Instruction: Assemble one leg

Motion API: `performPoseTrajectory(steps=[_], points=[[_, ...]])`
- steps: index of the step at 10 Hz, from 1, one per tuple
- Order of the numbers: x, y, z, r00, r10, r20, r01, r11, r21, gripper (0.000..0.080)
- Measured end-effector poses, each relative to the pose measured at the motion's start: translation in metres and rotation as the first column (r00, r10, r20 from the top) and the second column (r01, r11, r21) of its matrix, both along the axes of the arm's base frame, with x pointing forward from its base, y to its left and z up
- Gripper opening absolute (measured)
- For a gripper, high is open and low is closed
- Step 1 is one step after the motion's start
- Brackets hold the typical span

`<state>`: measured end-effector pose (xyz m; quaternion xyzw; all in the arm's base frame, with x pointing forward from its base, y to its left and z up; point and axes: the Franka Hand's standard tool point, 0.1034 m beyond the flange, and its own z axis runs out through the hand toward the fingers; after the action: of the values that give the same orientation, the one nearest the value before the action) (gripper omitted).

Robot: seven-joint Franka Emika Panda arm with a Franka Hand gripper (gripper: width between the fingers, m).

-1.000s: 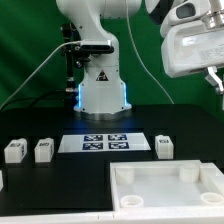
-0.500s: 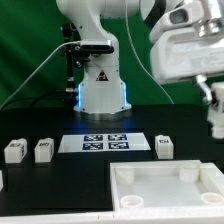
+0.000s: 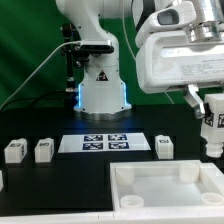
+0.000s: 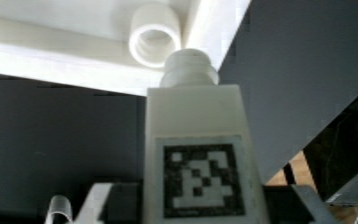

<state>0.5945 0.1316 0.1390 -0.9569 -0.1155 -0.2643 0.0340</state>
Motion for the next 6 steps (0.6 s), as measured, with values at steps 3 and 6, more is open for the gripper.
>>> performPoseTrajectory(steps=[3, 6], points=[[0.018, -0.021, -0.015, 1.0, 0.002, 0.004, -0.002, 1.0, -0.02, 0.0294], [0.039, -0.024, -0.024, 1.0, -0.01, 0.02, 0.011, 1.0, -0.011, 0.0294]])
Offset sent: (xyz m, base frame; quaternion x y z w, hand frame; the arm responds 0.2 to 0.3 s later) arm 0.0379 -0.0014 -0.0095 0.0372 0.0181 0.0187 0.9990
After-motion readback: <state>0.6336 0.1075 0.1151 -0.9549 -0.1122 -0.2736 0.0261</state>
